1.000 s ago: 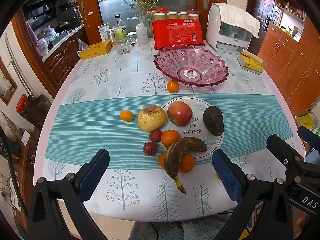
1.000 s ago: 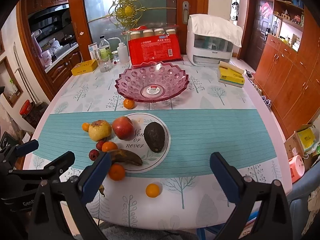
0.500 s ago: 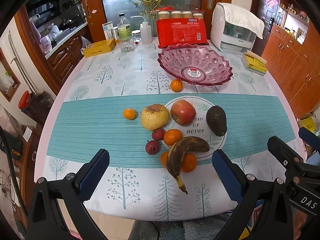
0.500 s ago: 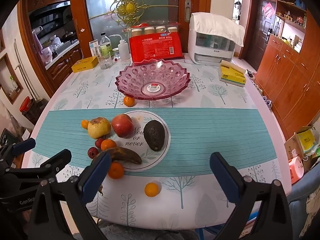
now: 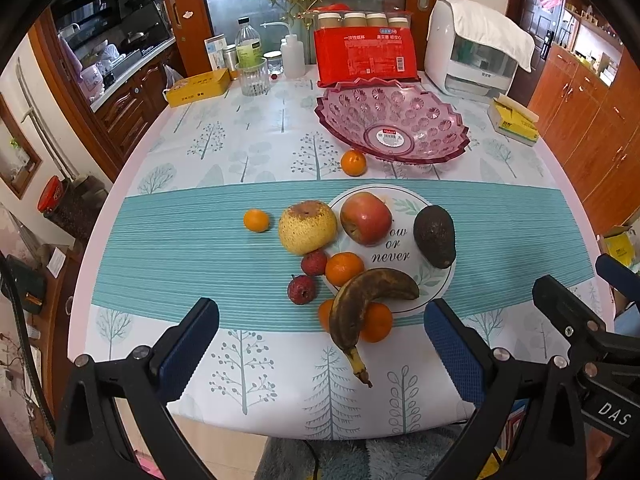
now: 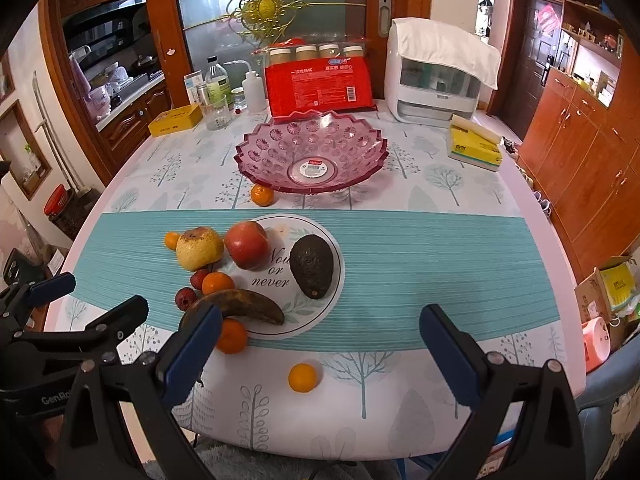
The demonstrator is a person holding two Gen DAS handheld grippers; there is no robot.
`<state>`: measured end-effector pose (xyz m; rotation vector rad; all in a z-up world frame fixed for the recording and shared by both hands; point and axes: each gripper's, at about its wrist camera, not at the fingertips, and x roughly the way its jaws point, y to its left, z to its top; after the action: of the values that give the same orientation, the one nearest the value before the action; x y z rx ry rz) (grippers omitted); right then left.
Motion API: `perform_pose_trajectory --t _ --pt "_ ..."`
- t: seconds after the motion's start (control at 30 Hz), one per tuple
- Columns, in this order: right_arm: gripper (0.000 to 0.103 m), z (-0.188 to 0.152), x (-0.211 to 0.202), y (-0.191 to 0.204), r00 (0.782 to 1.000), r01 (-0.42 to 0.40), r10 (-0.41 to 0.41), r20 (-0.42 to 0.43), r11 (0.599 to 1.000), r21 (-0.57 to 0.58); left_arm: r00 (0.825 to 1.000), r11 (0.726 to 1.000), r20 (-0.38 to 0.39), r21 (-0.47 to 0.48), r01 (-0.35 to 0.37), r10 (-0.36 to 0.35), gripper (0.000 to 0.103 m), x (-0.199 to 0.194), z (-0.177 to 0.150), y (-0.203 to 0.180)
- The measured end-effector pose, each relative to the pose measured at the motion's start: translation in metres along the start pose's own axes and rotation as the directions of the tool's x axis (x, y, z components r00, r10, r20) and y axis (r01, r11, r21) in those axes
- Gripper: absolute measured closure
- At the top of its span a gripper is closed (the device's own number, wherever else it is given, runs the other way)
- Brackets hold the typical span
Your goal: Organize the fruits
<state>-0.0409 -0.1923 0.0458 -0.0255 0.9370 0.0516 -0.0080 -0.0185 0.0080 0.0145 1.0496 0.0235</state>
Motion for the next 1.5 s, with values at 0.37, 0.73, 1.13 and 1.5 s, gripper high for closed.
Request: perform_pose_trajectory --t 0.37,0.73,1.13,1.5 --pt "0.003 0.005 -0.001 -0.010 0.999 -0.032 0.032 0.010 0.999 -0.013 0.999 0.999 0.031 -0.024 -0.022 0.023 0.001 -0.013 0.003 -0.008" --pt "0.003 0.014 0.001 -0.012 0.998 -0.055 0.055 0.024 0.998 -0.010 0.995 0.999 0.088 -0.019 -0.040 0.042 0.001 -0.021 0.011 -0.002" --pt "0.003 0.030 0.046 -0.001 0.996 -0.045 0.047 -0.073 0.999 0.026 0.999 0.997 0.006 0.067 -0.044 0.043 0.001 0.025 0.044 0.015" --pt "0.003 0.047 0.102 0.005 0.988 0.000 0.007 -0.153 0.999 0.041 0.994 0.991 -0.075 0.109 -0.073 0.081 0.001 0.090 0.076 0.037"
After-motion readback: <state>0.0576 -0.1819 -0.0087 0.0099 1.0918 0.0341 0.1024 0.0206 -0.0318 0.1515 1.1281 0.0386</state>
